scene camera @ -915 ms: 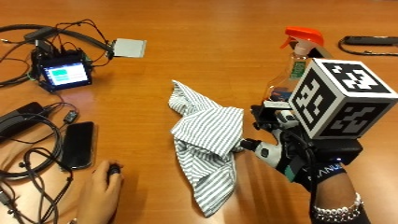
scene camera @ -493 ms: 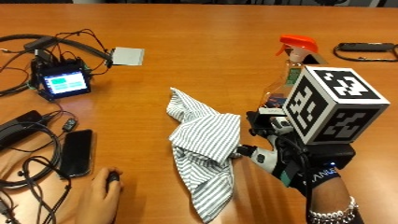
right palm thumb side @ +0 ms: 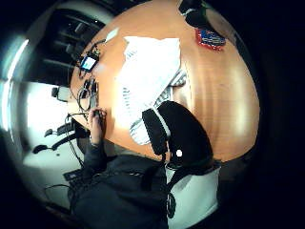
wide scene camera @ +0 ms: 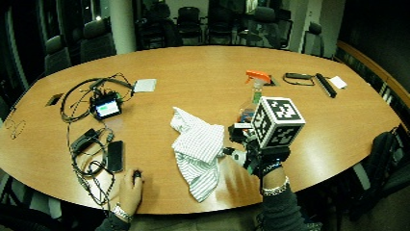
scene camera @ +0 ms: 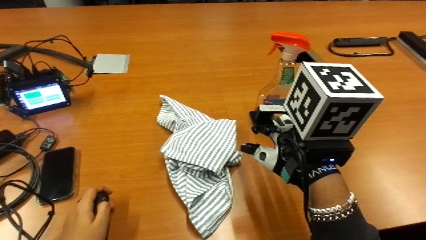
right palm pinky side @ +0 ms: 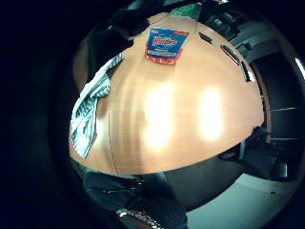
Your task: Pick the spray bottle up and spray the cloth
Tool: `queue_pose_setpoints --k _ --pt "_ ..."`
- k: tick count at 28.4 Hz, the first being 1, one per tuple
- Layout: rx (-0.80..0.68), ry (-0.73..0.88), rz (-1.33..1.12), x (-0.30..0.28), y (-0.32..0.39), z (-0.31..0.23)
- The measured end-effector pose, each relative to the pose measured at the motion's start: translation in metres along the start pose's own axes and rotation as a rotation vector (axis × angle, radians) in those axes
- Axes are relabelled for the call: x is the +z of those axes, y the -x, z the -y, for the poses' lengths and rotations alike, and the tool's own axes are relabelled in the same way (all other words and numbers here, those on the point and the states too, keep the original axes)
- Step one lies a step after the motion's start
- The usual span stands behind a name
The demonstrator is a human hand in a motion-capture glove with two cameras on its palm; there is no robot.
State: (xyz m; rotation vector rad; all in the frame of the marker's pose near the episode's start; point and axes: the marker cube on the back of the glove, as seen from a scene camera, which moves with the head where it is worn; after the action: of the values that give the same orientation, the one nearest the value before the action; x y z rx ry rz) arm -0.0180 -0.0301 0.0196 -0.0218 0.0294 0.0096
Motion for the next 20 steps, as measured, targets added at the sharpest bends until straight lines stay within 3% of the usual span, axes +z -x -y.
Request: queue_pose_setpoints --k 9,20 --pt "0.161 -0.108 -0.025 -0.006 -0.026 0.028" --pt "0.384 -0.379 0.133 -0.01 -0.058 0.076"
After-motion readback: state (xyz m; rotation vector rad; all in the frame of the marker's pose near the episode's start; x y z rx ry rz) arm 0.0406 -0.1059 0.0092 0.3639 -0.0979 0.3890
